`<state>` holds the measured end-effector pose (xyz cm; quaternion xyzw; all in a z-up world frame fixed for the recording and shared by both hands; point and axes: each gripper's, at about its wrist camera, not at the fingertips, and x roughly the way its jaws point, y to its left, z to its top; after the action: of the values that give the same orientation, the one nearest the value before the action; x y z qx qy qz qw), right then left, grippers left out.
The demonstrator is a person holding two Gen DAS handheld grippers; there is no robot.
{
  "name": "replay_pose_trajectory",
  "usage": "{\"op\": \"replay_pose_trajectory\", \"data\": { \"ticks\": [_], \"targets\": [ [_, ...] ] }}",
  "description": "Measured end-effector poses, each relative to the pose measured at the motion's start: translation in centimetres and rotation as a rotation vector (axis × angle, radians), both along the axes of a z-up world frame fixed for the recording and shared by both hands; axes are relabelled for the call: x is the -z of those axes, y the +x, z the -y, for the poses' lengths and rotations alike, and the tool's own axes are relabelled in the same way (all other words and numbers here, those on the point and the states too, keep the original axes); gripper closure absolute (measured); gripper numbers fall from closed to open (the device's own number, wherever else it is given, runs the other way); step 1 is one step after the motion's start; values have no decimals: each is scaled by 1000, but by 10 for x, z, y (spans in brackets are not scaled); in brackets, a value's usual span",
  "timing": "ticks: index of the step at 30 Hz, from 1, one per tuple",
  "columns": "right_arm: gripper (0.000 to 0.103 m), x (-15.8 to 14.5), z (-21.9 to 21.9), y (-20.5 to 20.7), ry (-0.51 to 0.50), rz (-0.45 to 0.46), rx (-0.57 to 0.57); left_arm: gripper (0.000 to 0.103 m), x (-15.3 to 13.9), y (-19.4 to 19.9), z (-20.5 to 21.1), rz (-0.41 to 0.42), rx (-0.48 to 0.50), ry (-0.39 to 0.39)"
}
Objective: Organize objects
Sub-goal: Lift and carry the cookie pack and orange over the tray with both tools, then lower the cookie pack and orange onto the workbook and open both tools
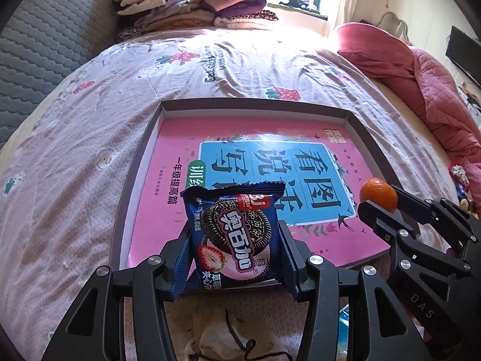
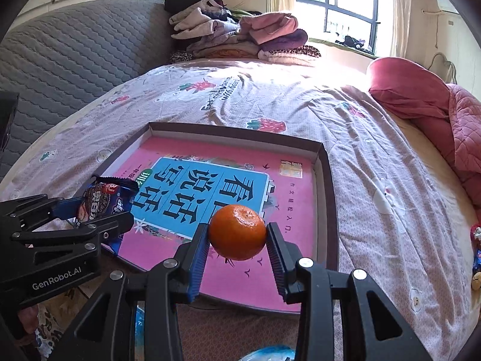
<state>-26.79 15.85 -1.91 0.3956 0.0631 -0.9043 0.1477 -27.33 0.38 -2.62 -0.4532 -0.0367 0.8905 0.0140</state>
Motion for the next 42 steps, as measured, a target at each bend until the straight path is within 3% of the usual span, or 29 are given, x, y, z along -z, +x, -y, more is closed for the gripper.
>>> {"op": "replay_pose_trajectory", "data": {
  "ticks": [8,15,30,42],
  "targets": [
    [64,18,2,-8,12,83,1,50,18,-17,-4,79,10,2],
    [64,22,10,-10,72,102,-6,50,22,-21,-5,96,16,9],
    [64,19,14,-9,116,92,11,50,18,-19,-7,90,9,-28],
    [64,4,9,-6,89,70,26,44,-5,-10,-8,32,0,-52]
  ]
}}
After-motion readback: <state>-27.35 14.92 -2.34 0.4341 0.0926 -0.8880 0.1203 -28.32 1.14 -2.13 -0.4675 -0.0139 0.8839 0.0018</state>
